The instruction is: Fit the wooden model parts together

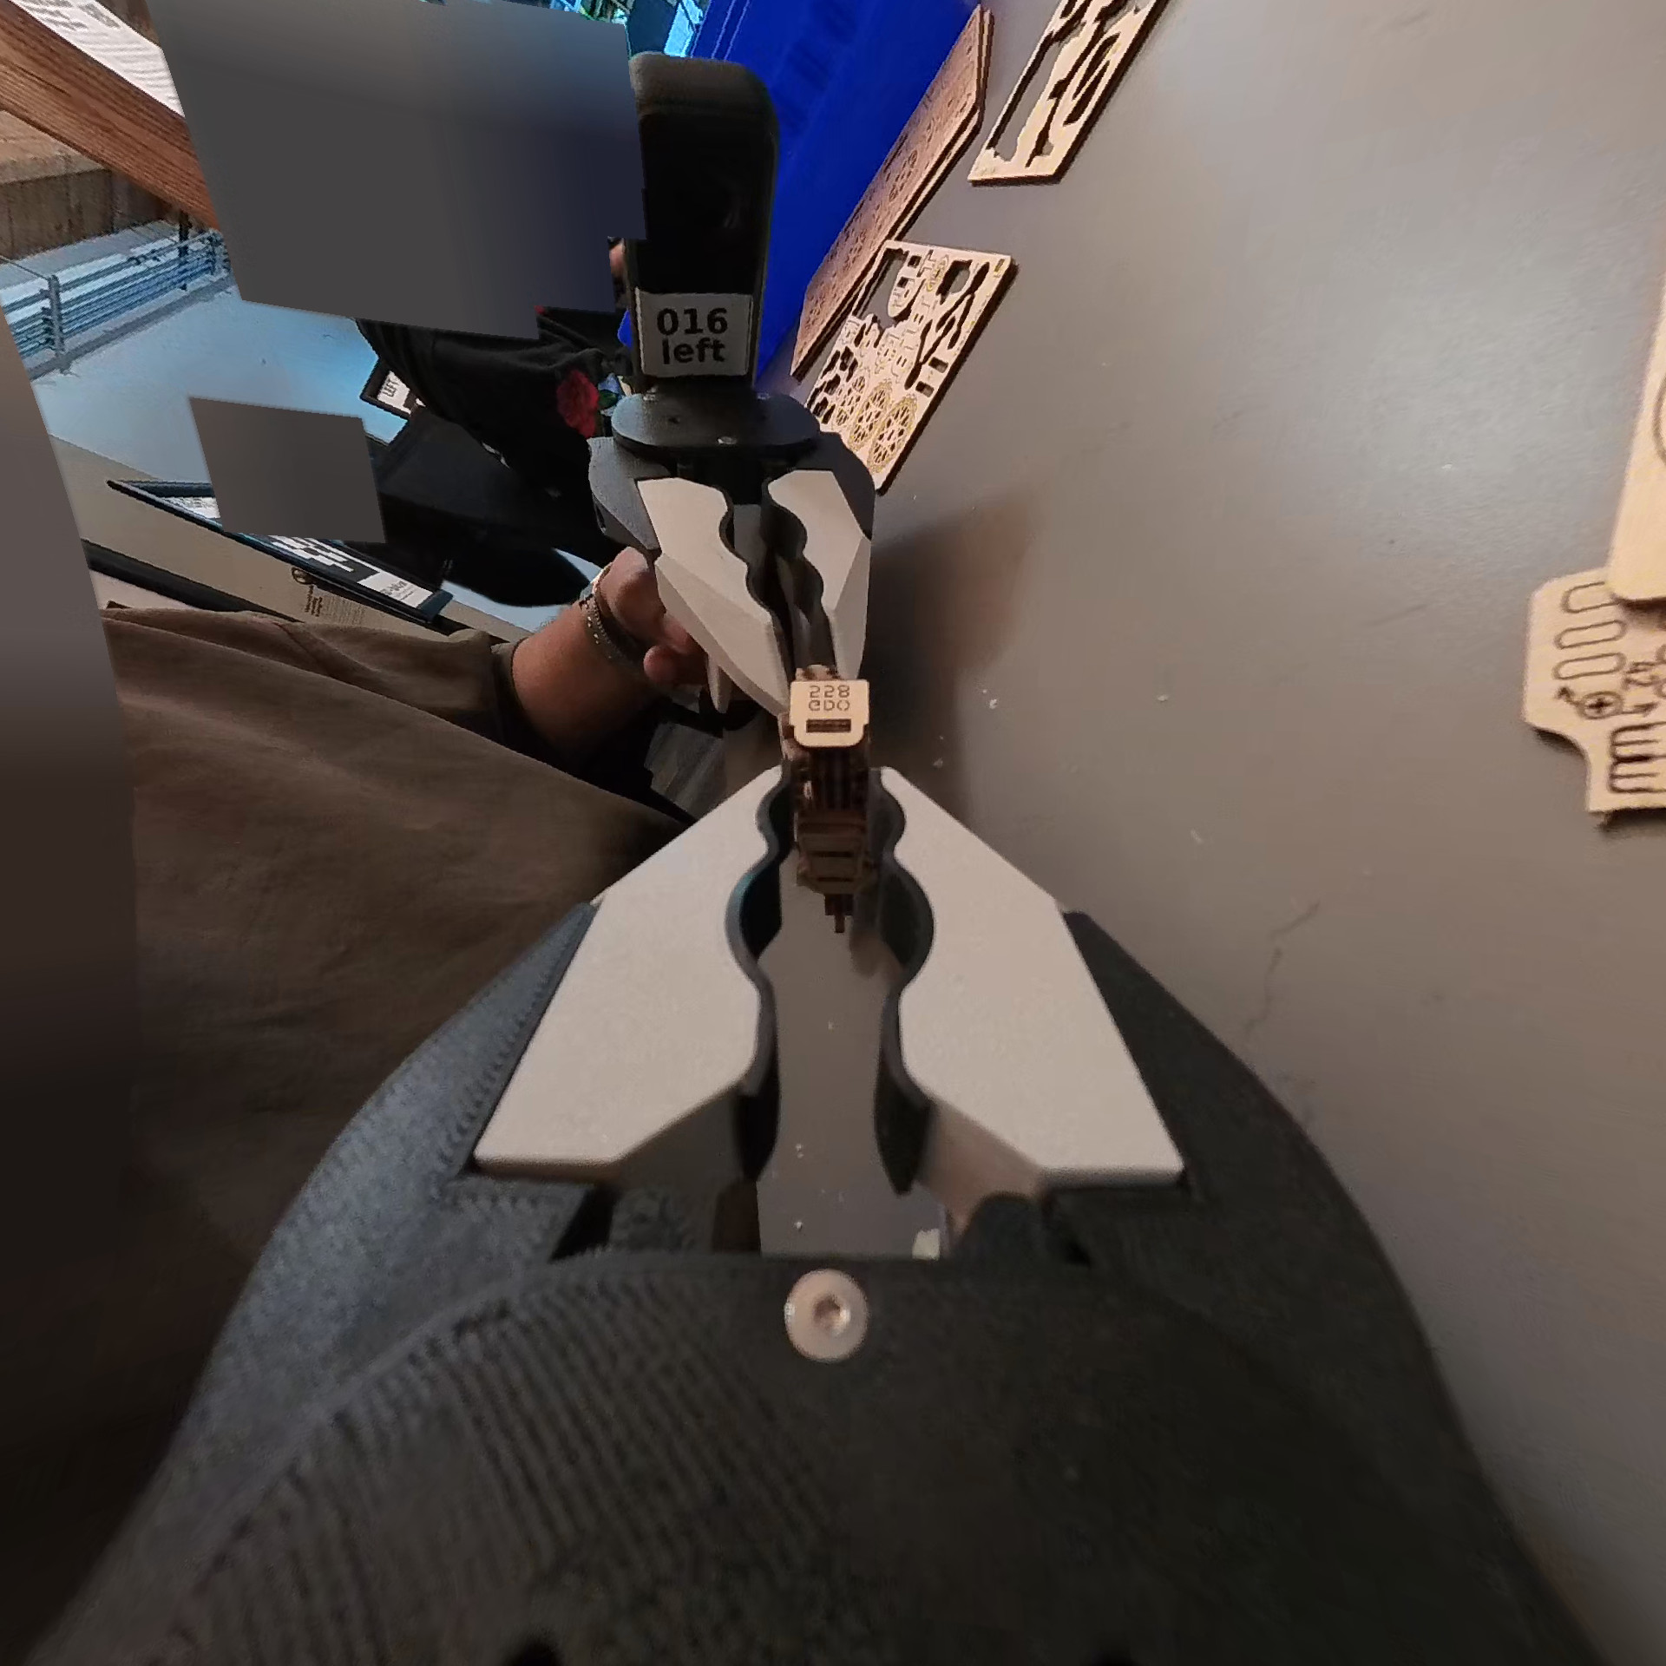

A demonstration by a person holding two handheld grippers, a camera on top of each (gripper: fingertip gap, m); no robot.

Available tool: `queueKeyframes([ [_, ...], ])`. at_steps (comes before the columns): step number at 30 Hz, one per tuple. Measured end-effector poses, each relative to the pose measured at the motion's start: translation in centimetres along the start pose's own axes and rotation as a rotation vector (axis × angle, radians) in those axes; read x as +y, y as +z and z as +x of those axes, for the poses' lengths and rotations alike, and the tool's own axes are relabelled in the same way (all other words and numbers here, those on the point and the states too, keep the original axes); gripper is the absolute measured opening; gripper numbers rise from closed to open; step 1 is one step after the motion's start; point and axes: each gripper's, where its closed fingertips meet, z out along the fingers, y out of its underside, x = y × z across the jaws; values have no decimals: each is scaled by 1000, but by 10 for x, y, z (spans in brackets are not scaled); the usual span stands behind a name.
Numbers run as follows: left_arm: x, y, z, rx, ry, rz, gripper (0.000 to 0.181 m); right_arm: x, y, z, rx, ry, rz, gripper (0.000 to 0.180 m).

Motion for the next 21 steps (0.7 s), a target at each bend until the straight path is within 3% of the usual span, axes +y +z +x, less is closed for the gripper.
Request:
queueKeyframes([
  [5, 0, 0, 3, 17, 1, -1, 8, 0, -1, -1, -3, 0, 2, 13],
  [12, 3, 3, 3, 12, 12, -19, 33, 0, -1, -1, -19, 20, 4, 13],
  [21, 9, 10, 5, 10, 16, -45, 32, 2, 2, -3, -30, 29, -5, 13],
])
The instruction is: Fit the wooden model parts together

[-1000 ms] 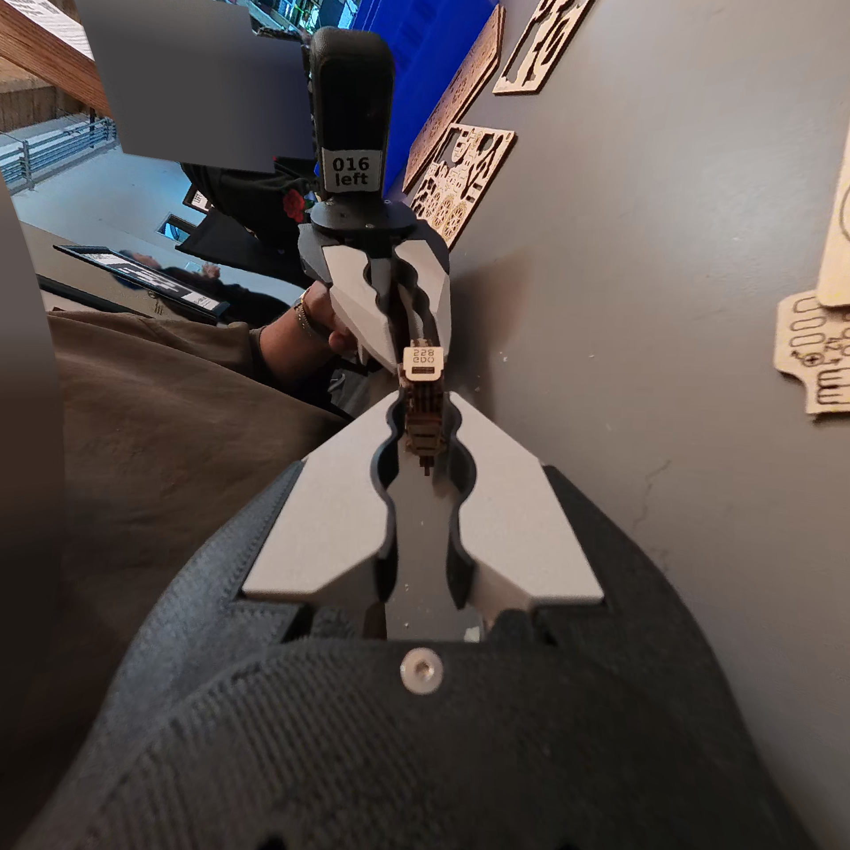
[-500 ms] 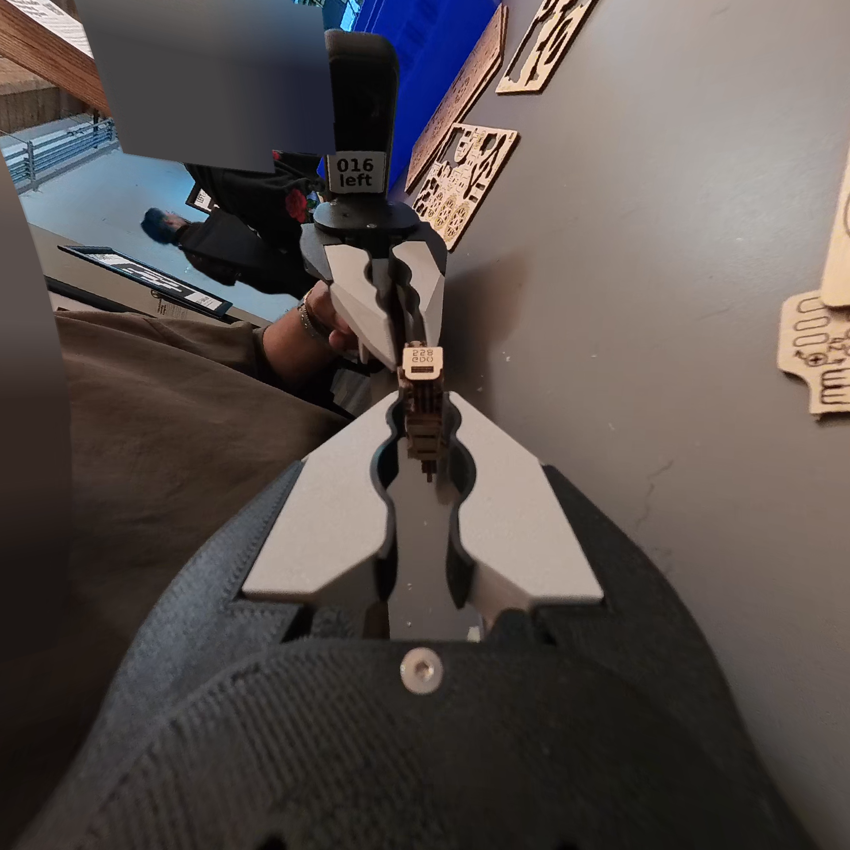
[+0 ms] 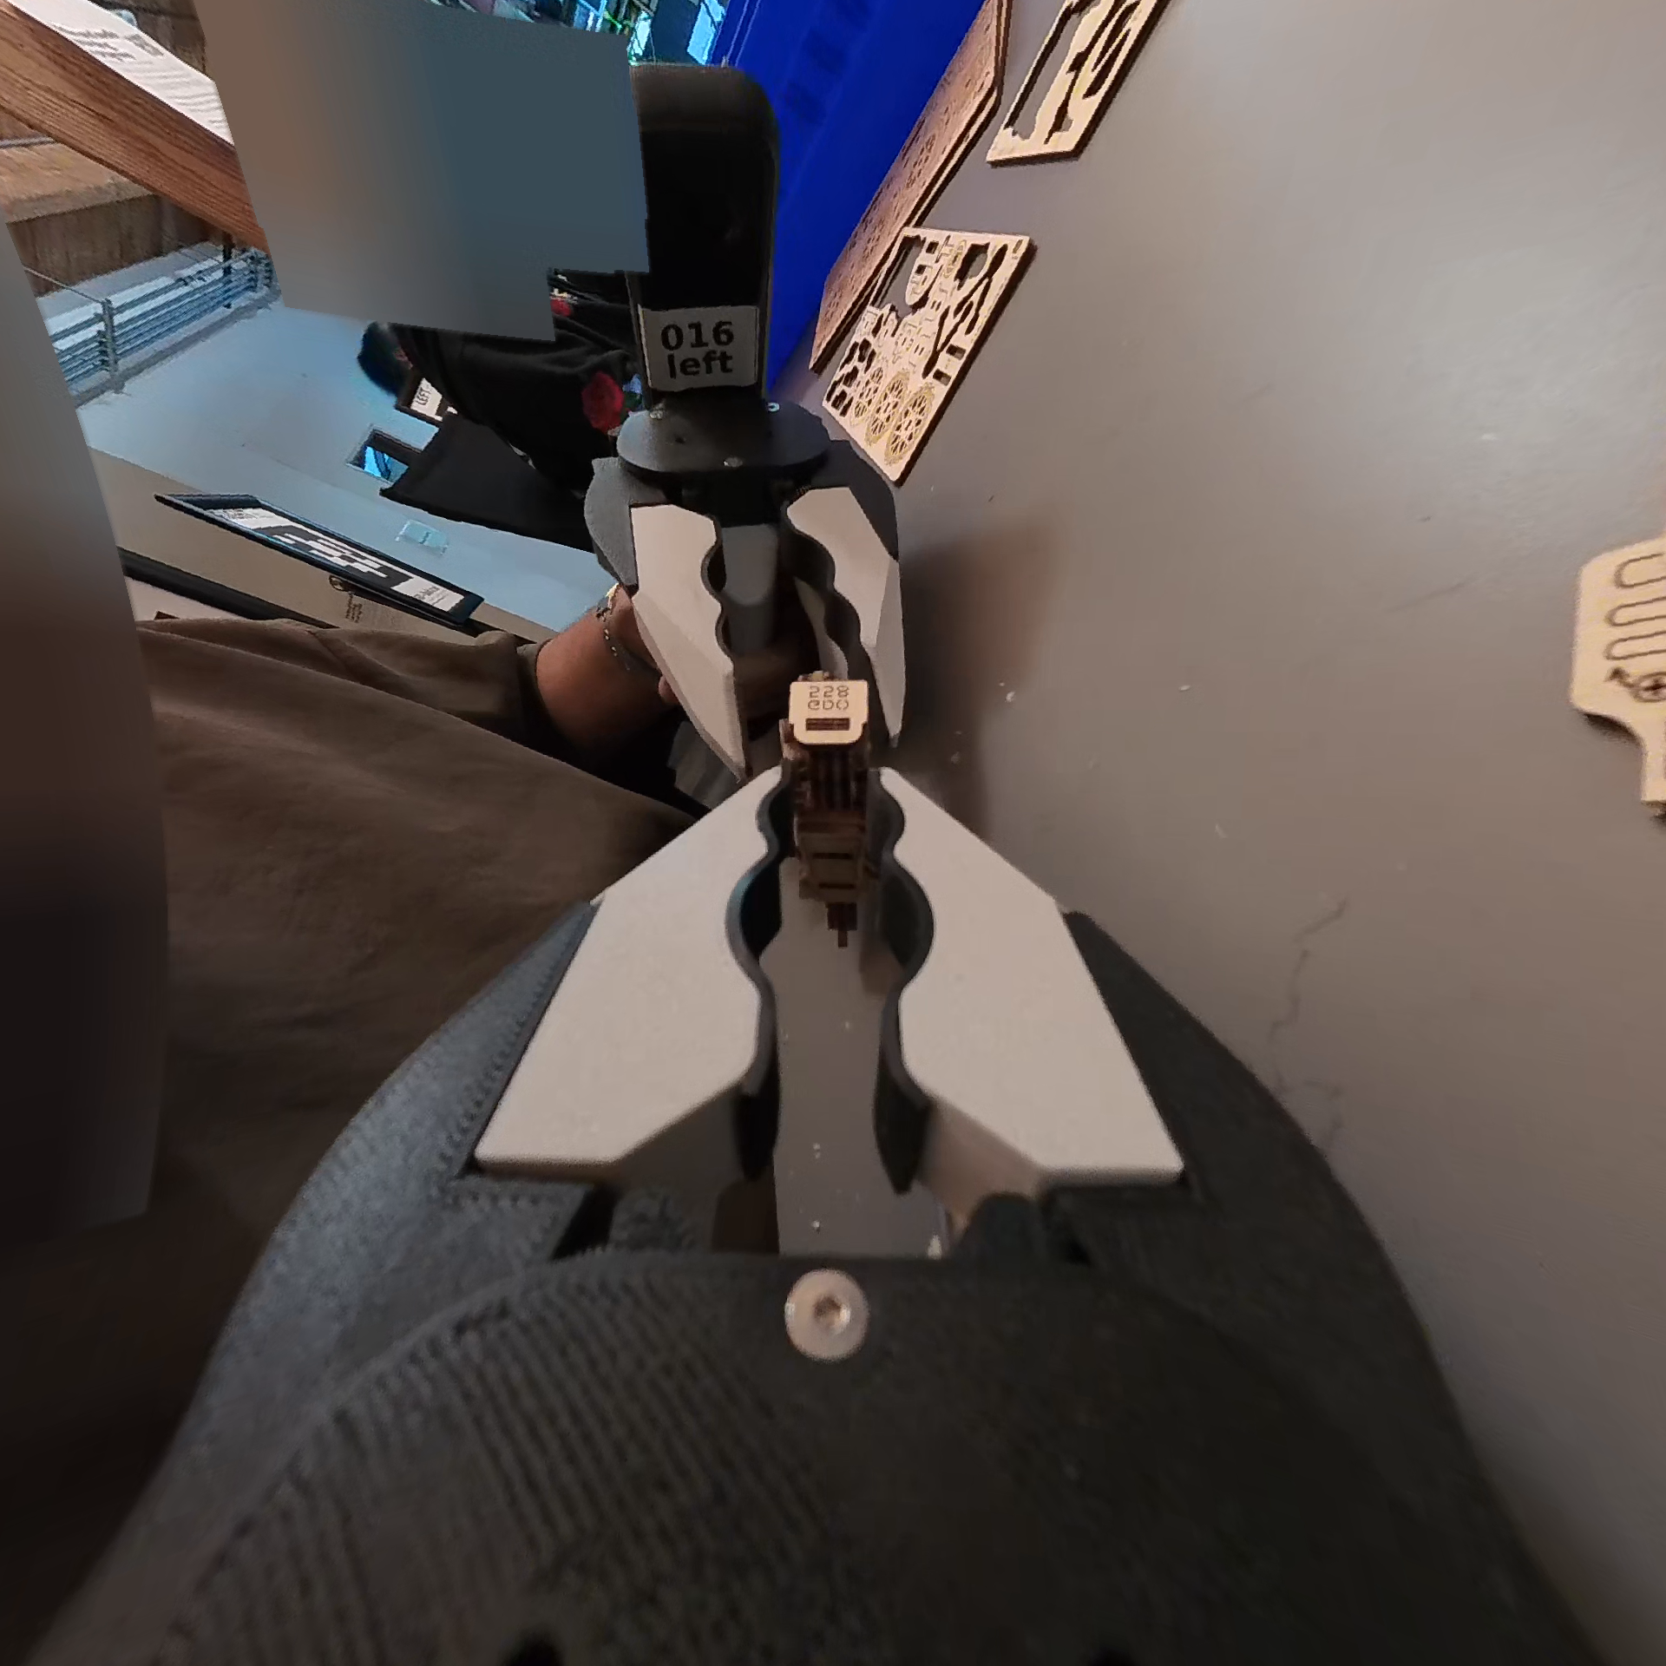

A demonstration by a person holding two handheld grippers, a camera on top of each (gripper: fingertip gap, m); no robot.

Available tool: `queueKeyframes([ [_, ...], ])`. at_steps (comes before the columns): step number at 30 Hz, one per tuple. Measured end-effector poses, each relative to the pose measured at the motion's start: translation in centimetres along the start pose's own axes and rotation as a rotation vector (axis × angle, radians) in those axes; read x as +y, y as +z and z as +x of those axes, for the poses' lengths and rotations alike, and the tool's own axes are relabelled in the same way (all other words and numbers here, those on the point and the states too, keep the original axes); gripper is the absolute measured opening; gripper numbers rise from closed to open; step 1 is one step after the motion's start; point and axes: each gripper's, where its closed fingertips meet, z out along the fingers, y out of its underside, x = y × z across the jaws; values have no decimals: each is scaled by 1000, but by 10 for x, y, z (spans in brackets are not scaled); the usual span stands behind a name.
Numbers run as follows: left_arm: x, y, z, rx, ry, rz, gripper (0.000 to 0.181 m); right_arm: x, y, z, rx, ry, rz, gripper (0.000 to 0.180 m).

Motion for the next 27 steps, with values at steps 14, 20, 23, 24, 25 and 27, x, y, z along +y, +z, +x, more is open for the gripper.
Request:
queueKeyframes([
  [14, -2, 0, 0, 0, 0, 18, 19, 4, 2, -2, -58, 45, -9, 13],
  [20, -6, -1, 2, 23, -34, 48, 18, 0, 1, -4, -74, 34, 10, 13],
  [23, -6, -1, 2, 17, -24, 47, 18, 0, 0, -5, -81, 34, 9, 13],
  [24, -6, -1, 3, 17, -22, 45, 18, 0, 0, -5, -86, 37, 10, 13],
  [25, -6, -1, 3, 17, -21, 47, 18, 0, 0, -5, -91, 40, 12, 13],
  [27, -7, -2, 3, 16, -20, 56, 18, -1, 0, -5, -98, 44, 19, 13],
])
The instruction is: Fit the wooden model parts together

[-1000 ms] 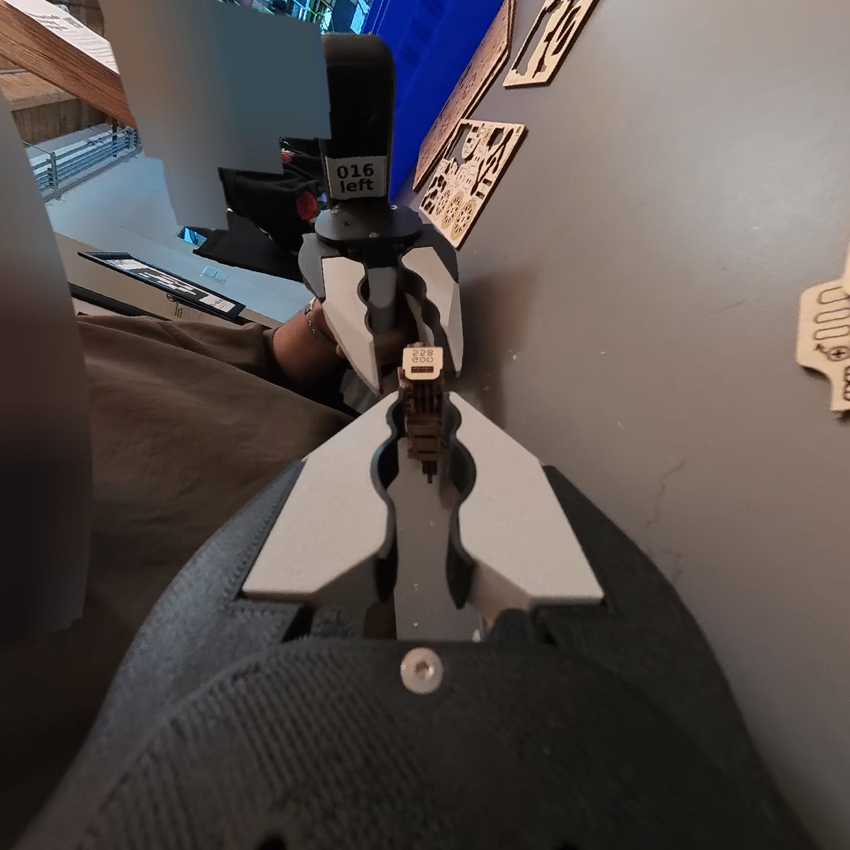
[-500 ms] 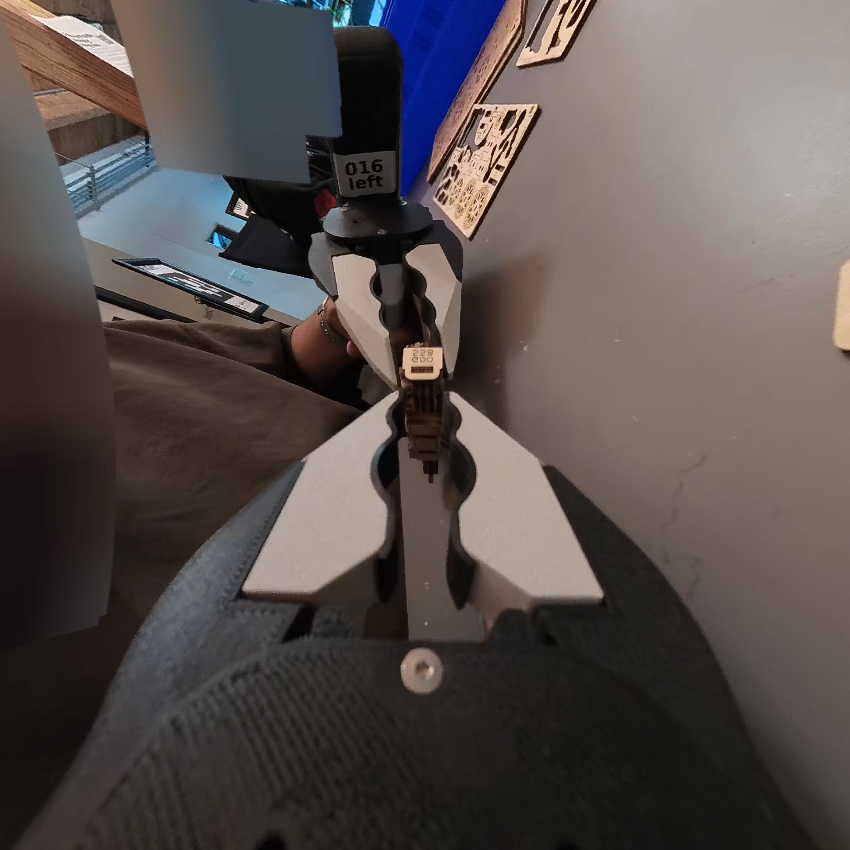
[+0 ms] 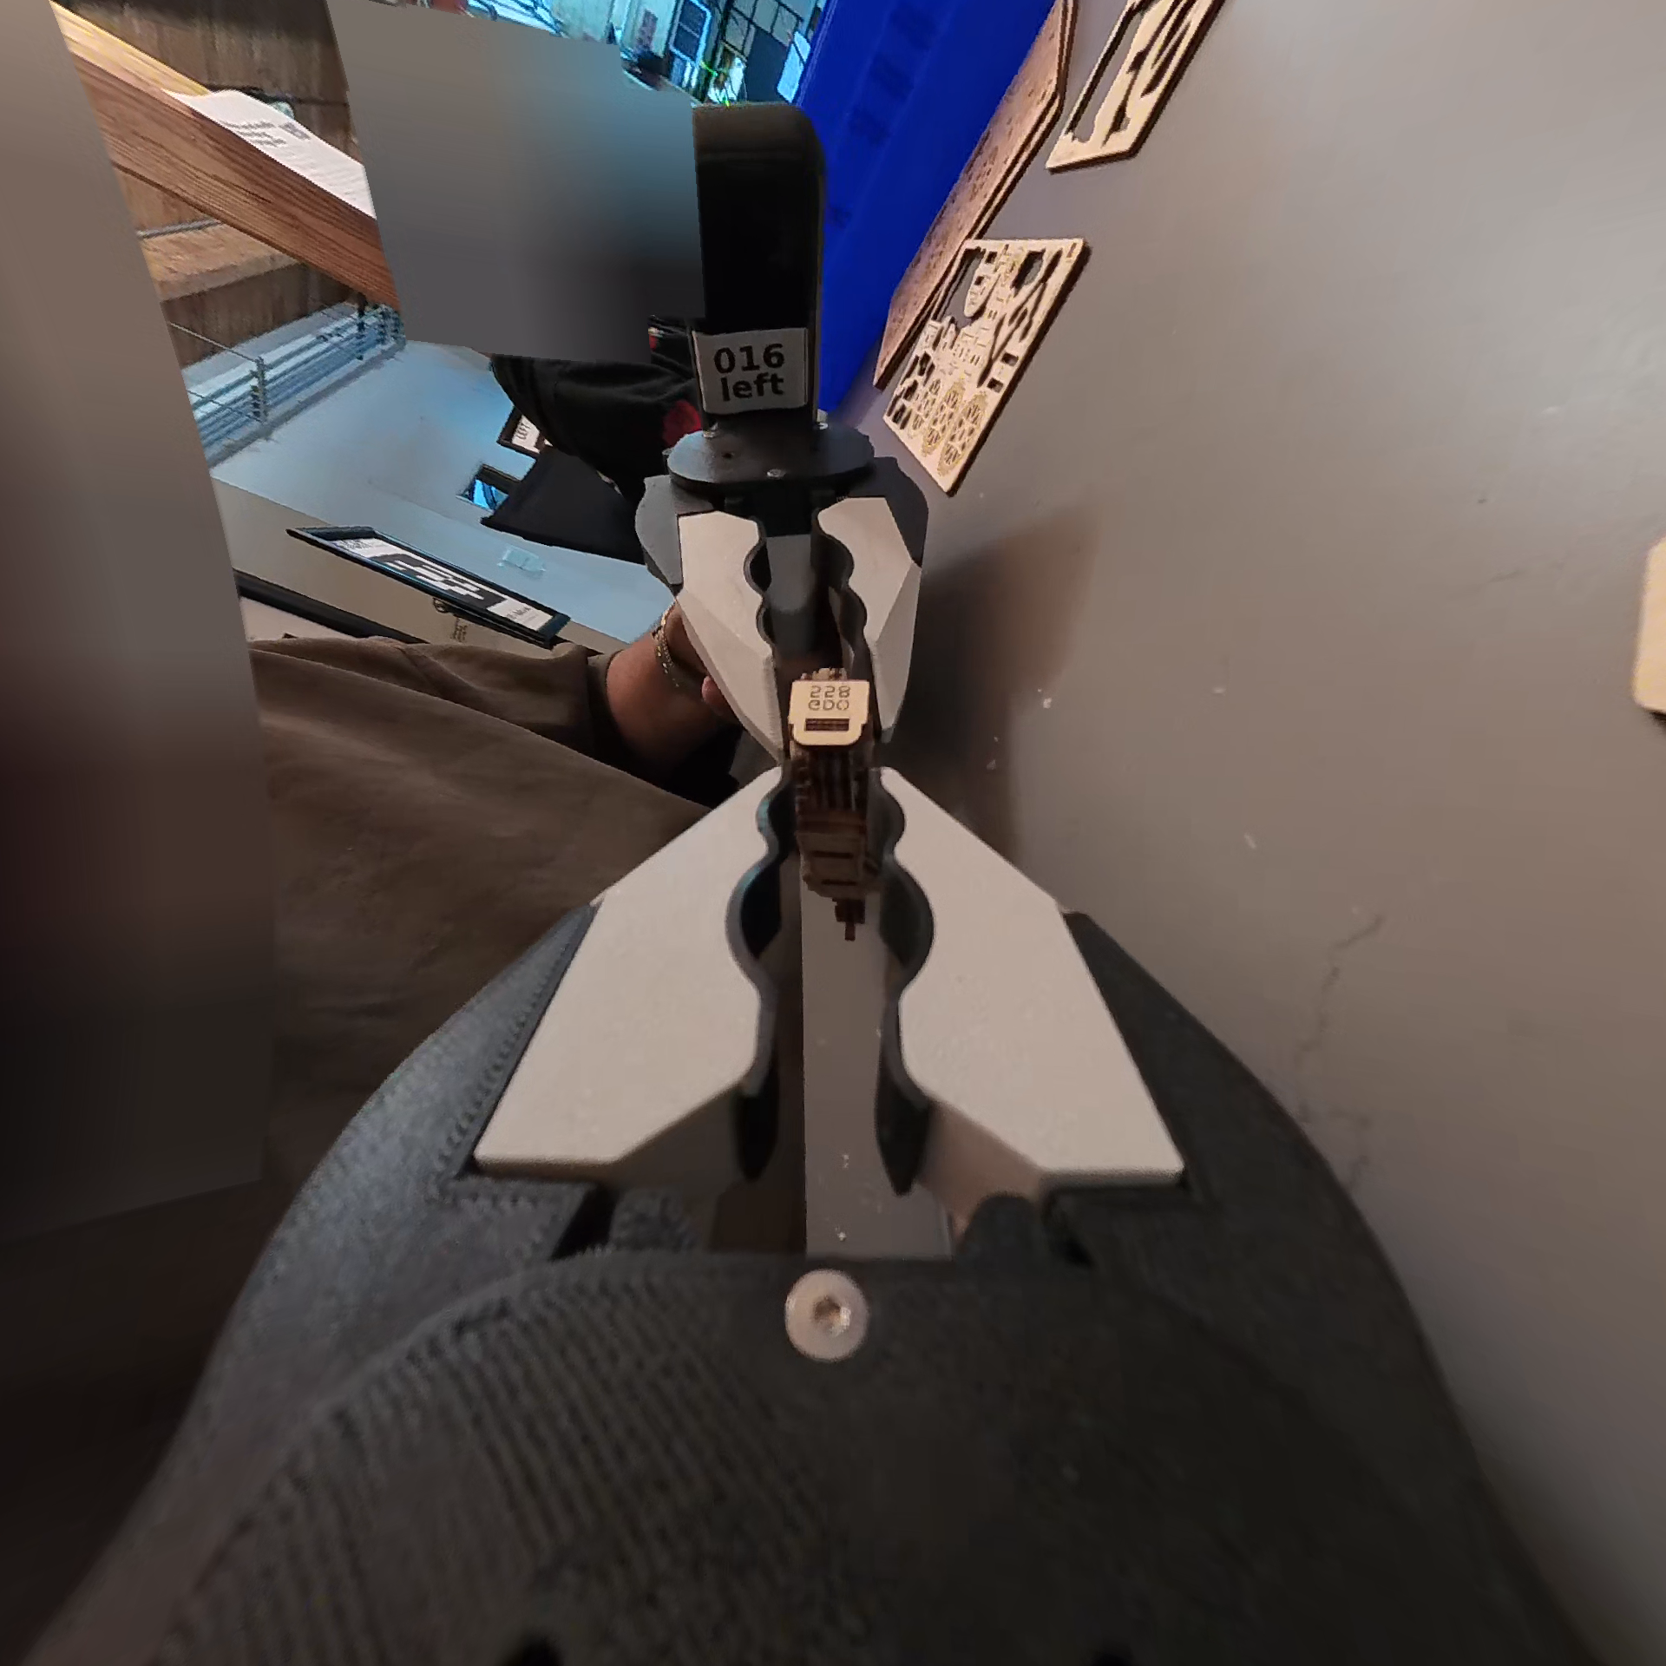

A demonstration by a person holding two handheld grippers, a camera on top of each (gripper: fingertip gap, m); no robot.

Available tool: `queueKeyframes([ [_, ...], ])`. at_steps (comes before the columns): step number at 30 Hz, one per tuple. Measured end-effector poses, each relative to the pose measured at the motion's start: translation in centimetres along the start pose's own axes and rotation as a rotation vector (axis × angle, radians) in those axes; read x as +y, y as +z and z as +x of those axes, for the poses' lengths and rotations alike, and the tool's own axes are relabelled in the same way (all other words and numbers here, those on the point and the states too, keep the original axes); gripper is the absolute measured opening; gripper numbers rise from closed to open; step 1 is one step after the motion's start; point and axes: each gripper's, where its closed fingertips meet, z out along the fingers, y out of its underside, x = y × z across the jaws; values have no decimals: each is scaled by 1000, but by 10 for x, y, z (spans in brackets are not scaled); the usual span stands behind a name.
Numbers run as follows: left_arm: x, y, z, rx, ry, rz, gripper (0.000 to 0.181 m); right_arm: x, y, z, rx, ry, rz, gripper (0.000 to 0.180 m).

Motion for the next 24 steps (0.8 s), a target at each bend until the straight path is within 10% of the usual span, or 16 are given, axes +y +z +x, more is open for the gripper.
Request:
queueKeyframes([
  [24, 3, -2, 1, -16, 37, -48, 35, -8, -7, -3, -7, -11, 40, 13],
])
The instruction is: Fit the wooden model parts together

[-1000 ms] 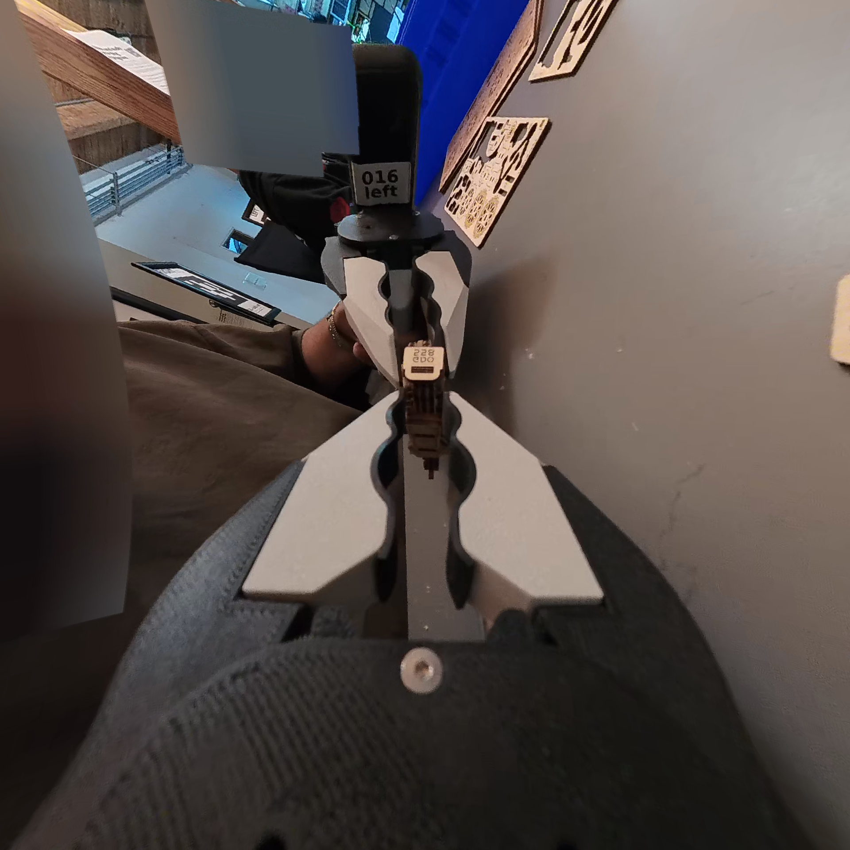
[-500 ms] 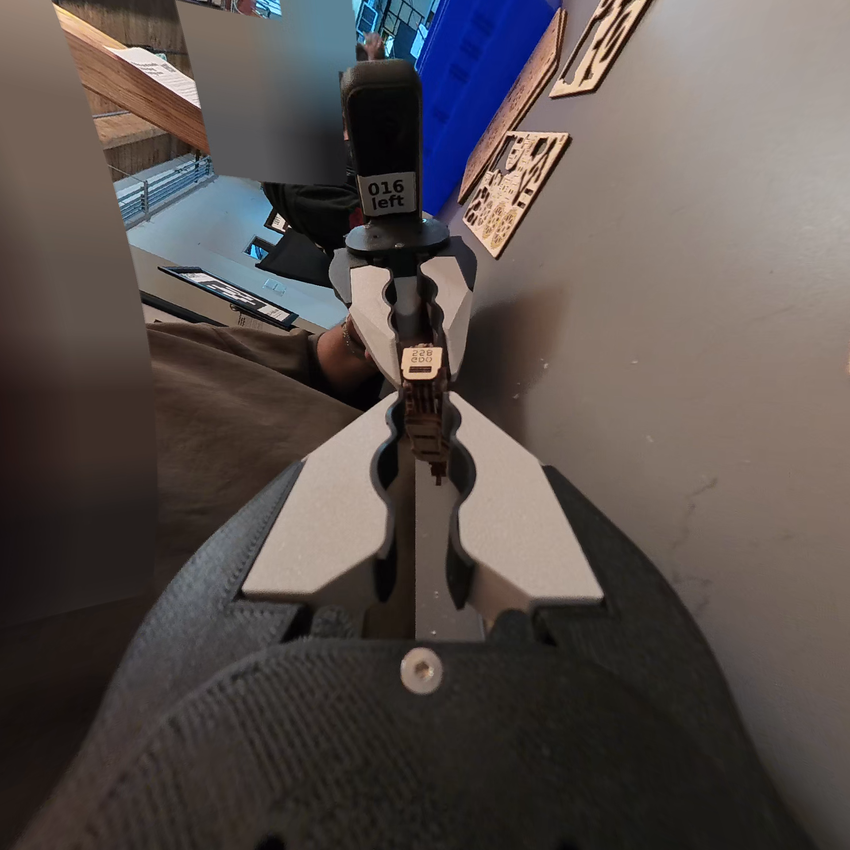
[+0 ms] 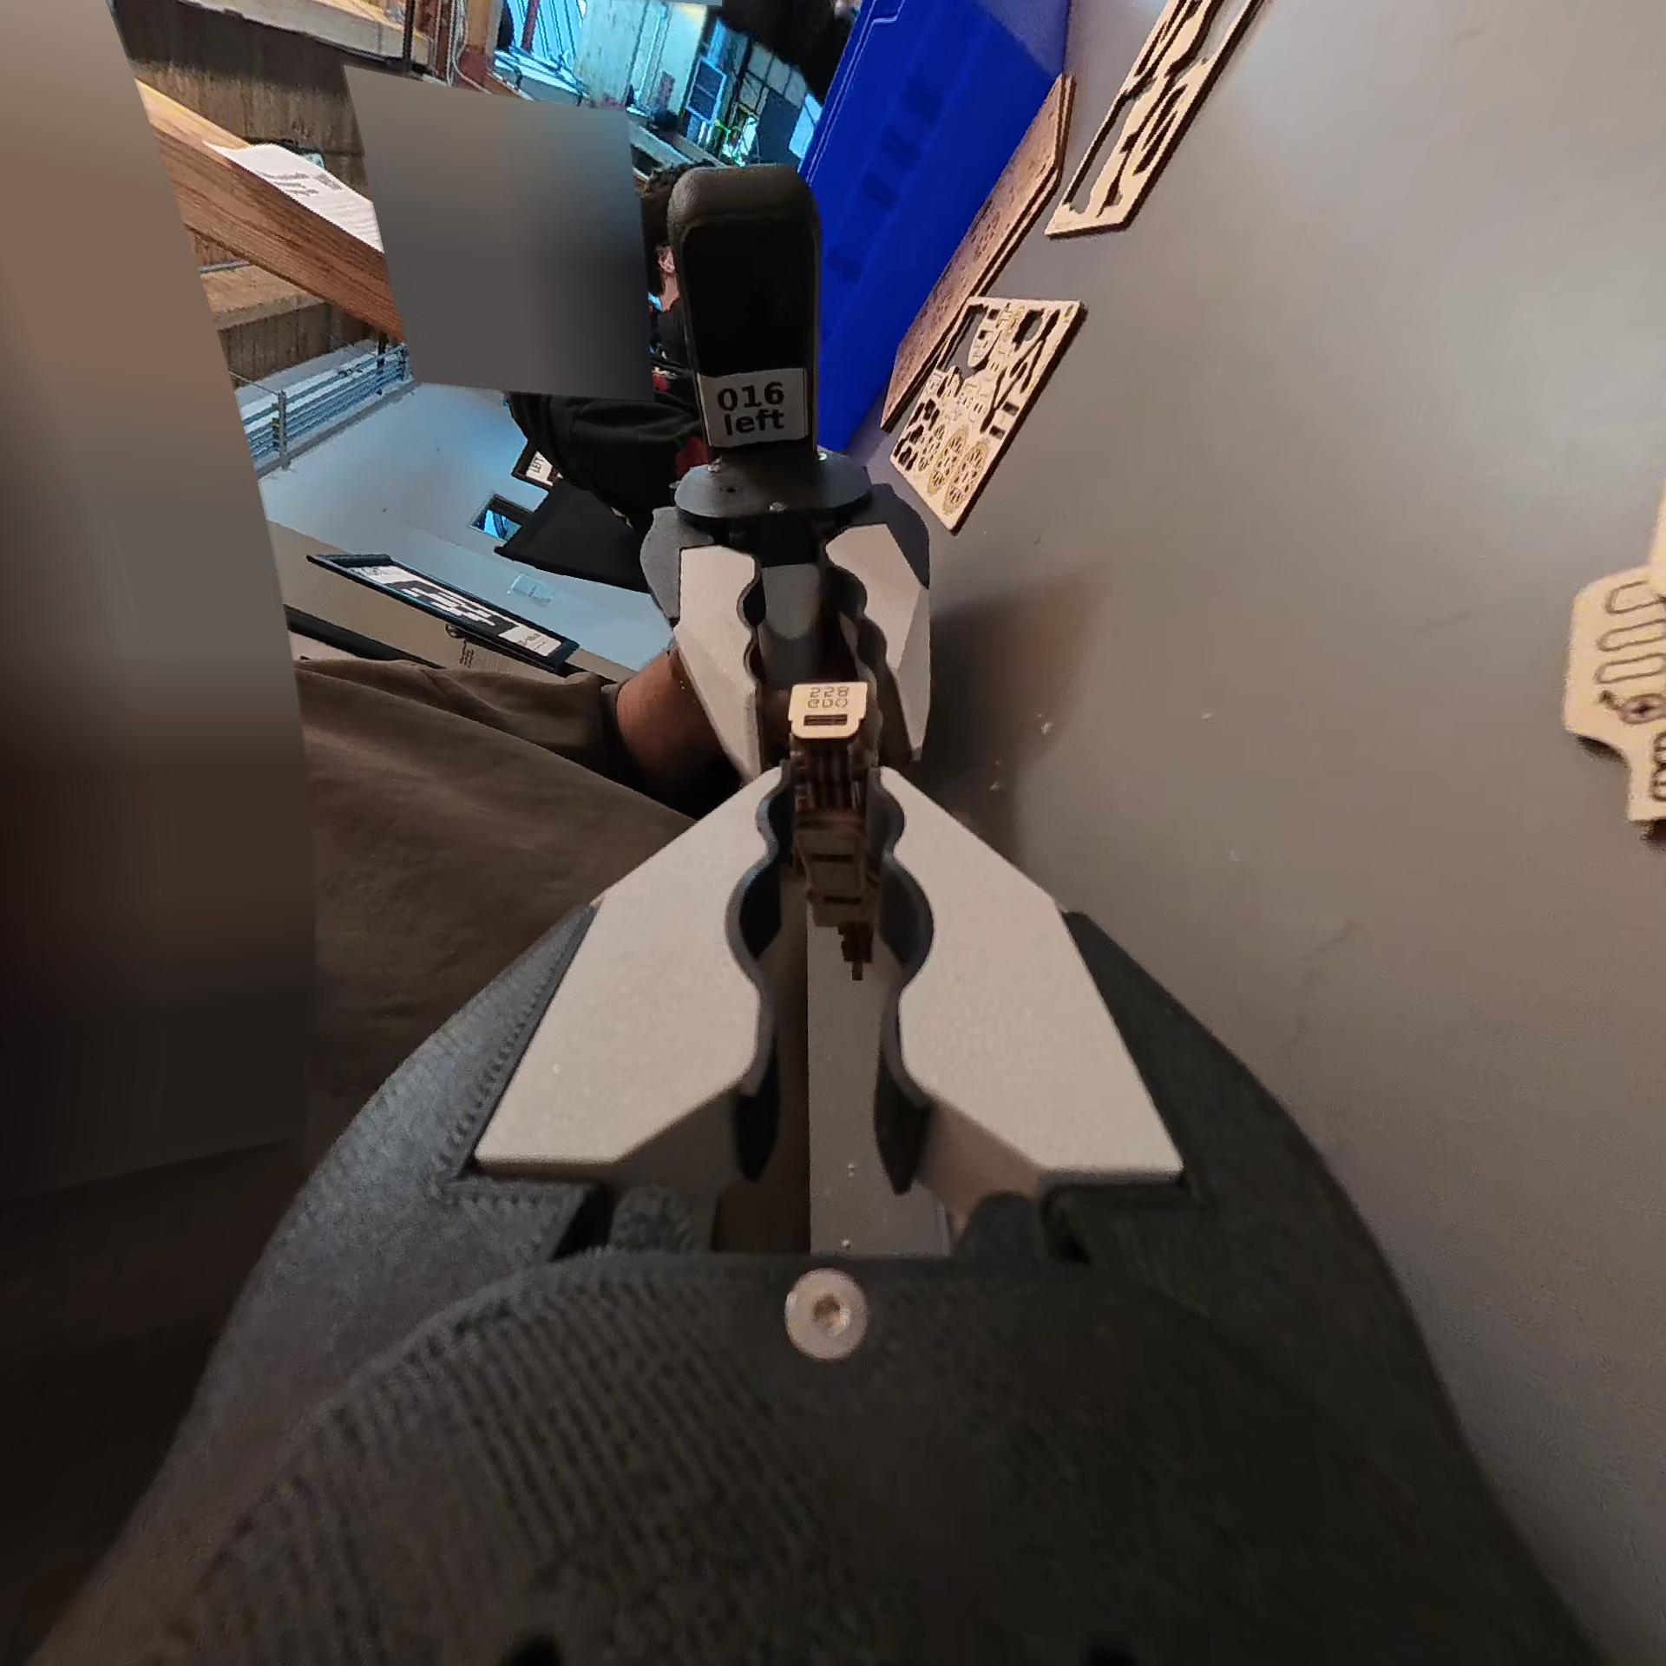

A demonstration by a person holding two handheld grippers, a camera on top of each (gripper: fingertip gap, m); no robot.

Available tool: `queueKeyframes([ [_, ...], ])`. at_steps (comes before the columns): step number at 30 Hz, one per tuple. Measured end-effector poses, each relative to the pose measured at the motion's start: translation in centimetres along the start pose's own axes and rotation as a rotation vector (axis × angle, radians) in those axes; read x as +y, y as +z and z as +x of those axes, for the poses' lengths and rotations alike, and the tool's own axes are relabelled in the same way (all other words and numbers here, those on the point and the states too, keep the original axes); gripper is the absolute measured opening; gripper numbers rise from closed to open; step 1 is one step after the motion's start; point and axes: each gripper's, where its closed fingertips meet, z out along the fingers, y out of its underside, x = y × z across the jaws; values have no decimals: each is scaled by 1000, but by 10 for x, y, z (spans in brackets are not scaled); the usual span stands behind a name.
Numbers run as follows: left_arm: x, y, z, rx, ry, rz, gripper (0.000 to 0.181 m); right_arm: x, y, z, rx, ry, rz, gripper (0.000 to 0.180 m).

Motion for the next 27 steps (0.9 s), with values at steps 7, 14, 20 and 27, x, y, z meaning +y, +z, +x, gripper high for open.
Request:
queueKeyframes([
  [7, -7, -5, -1, 48, -66, 57, 8, 2, 3, 0, -4, 7, -11, 13],
  [14, -9, -4, -1, 52, -85, 84, 6, 2, 3, 2, 12, 3, -11, 13],
  [20, -8, -4, -3, 30, -65, 80, 6, 3, 2, 3, 24, 2, -17, 13],
  [27, -8, -3, -2, 42, -69, 80, 6, 1, 2, 3, 34, -6, -9, 13],
])
